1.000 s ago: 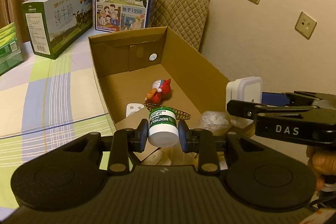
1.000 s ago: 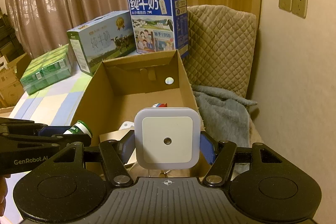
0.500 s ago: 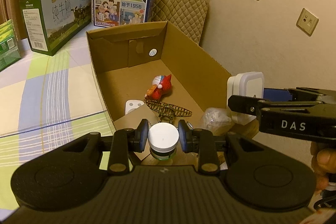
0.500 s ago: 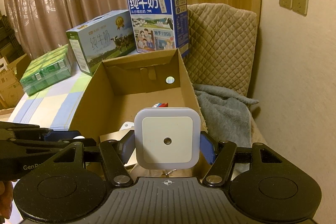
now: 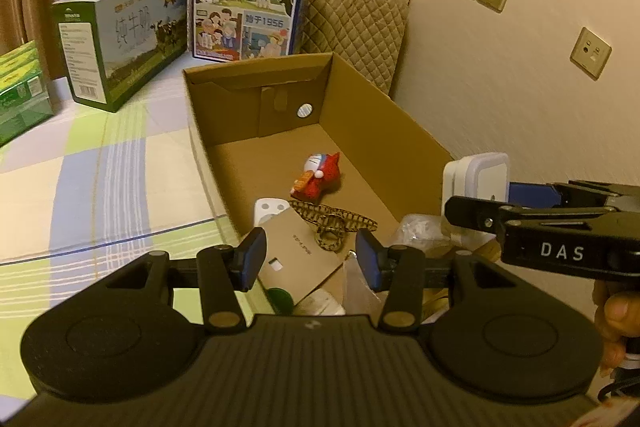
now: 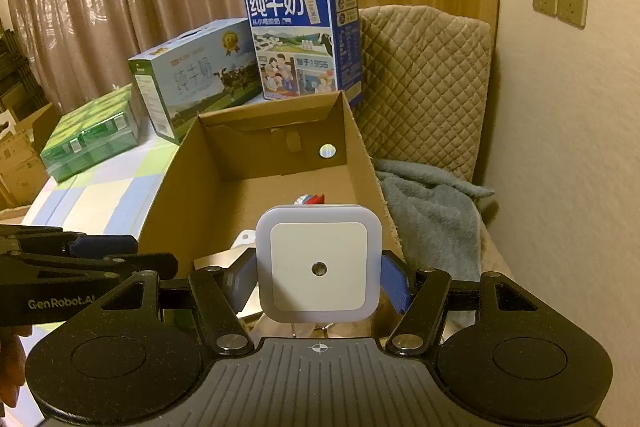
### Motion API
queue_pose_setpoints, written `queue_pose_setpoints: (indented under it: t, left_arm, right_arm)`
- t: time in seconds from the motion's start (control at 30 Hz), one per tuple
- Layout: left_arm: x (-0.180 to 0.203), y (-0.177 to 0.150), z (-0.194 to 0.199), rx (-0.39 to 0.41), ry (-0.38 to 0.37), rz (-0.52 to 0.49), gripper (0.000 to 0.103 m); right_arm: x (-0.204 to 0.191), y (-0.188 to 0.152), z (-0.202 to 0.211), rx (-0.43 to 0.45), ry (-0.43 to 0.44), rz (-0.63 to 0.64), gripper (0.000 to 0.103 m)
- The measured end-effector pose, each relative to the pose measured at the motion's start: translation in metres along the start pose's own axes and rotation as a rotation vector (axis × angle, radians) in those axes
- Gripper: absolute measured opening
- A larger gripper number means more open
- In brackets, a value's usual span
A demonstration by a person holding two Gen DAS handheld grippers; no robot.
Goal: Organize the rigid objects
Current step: 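Open the left tool to drop the jar while the right tool lowers the night-light into the box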
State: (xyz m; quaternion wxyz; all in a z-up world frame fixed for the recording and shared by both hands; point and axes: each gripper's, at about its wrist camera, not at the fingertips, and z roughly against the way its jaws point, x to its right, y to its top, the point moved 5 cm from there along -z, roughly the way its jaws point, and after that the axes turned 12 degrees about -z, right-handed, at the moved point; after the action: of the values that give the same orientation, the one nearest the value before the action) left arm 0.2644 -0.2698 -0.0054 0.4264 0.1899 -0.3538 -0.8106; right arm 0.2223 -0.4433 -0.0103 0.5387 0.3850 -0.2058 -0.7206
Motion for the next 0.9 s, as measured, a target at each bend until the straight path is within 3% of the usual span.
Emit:
queue_pose_setpoints:
  t: [0.27,0.9]
  left_arm:
    - [-0.015,-0.001,0.010,0.011,0.033,0.017,0.044]
    - [-0.020,-0.004,0.014,0.011,0.032,0.029,0.044]
  right_arm:
    - [-0.008,-0.001,0.003,-0.002,0.012,0.004,0.061]
    - [-0.018,-0.002,0.002,-0.017,0.027,0.015,0.061]
